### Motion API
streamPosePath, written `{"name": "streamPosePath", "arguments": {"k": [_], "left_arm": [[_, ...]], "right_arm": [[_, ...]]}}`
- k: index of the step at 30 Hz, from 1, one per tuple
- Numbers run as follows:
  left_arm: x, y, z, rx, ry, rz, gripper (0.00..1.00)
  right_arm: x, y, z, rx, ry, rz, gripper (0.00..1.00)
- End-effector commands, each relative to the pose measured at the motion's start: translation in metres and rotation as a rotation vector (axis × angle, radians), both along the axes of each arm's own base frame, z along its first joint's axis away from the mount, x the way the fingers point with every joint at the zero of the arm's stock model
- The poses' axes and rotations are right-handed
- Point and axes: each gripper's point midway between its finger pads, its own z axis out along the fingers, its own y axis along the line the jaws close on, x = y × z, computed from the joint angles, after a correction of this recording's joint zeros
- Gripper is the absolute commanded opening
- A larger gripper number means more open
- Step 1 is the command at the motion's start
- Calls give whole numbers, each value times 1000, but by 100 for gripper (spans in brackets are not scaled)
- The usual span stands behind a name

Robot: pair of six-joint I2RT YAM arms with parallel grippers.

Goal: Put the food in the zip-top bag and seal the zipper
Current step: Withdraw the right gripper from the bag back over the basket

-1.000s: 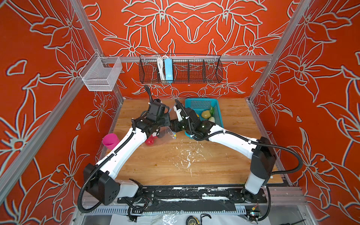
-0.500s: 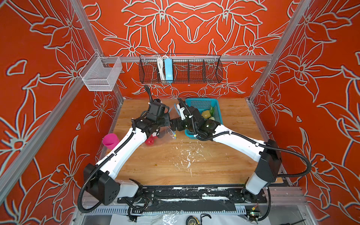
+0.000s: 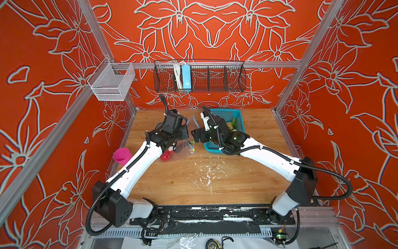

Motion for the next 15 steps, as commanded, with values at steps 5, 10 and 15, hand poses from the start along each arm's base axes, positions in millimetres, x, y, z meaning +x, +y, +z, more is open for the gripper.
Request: {"name": "streamPosePath", "arguments": {"k": [5,10,15], "left_arm": [[-3,0,11,-1,-26,-3,0],[-2,0,9,0,-20,-4,0],[-1,0,7,5,-15,0,0]], "right_arm": [[12,-41,-4,-83,-15,-77,98],[24,-62,-18,-101,25,-117,98],[34,-74,-33,-99,77,-135,98]]}}
